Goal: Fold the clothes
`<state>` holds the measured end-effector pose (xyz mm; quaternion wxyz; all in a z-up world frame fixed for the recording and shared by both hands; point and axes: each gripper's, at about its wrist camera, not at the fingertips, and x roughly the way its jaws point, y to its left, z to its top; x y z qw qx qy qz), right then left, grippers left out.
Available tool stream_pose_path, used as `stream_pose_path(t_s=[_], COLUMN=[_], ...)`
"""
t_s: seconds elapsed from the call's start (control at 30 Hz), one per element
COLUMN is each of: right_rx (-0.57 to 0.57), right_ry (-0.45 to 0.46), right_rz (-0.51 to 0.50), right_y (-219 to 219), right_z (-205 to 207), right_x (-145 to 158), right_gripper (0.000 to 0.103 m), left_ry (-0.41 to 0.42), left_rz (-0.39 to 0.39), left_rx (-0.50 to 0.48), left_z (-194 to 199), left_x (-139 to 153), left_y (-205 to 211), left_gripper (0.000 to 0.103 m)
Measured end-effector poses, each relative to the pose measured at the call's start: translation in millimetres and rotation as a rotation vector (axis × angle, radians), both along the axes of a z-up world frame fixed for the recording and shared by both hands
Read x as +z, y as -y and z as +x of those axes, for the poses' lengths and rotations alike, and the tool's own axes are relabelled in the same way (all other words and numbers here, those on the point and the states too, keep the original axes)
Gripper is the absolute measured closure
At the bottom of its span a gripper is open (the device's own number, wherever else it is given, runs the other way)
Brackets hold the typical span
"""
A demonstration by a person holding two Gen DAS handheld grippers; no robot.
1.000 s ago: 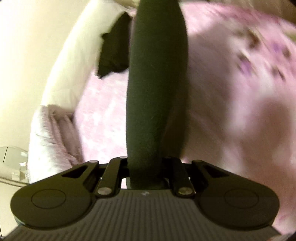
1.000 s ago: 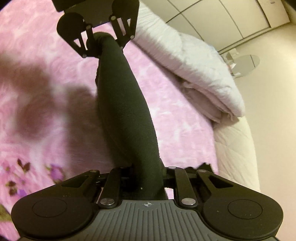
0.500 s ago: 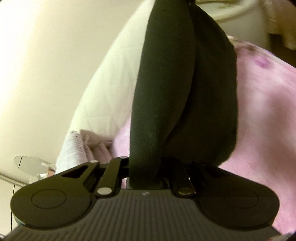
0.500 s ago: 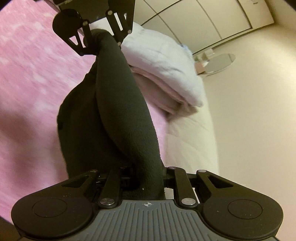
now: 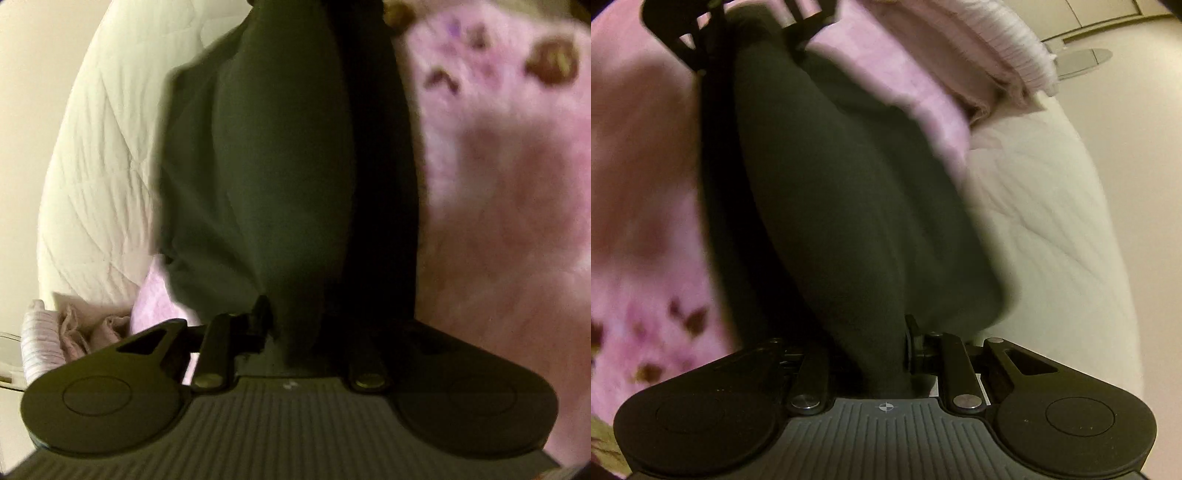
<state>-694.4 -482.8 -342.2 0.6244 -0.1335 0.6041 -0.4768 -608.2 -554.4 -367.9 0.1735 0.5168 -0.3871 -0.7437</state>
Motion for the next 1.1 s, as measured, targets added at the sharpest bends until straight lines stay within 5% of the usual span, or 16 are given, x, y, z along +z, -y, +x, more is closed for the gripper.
stream_pose_path(t_s=[0.13, 0.3, 0.4, 0.6, 0.73, 0.83, 1.0, 1.1], right_rx=[0.005, -0.06, -0.078, -0.064, -0.071, -0.062, -0.035, 0.001], right_ry=[-0.008, 0.097, 0.137, 0.105, 0.105, 0.103, 0.084, 0.021], right_rz=[-0.124, -0.096, -0.134, -0.336, -0.476, -0.439, -0.168, -0.093], right_y=[-34, -30, -13, 45, 53, 30, -16, -45], right_z=[5, 7, 4, -2, 2, 7, 16, 27], right_x=[-7, 15, 53, 154, 200, 186, 87, 51], right_gripper=[0.08, 0.084, 0.085, 0.086, 0.085, 0.085, 0.085, 0.08], left_ry=[-0.051, -0.024, -0.05, -0.179, -0.273, -0.251, -0.07, -0.061], left_rz=[-0.069, -0.021, -0.056, -0.246, -0.324, -0.267, -0.066, -0.122], left_rx=[-0.022, -0.049, -0.046, 0.032, 0.07, 0.054, -0.001, -0.042], left_z=[21, 22, 17, 4, 7, 17, 36, 54], left_x=[-5, 17, 50, 151, 187, 160, 39, -6], left_y=[-16, 0, 23, 89, 92, 72, 17, -12], left_gripper=[0.084, 0.089, 0.09, 0.09, 0.091, 0.091, 0.086, 0.089])
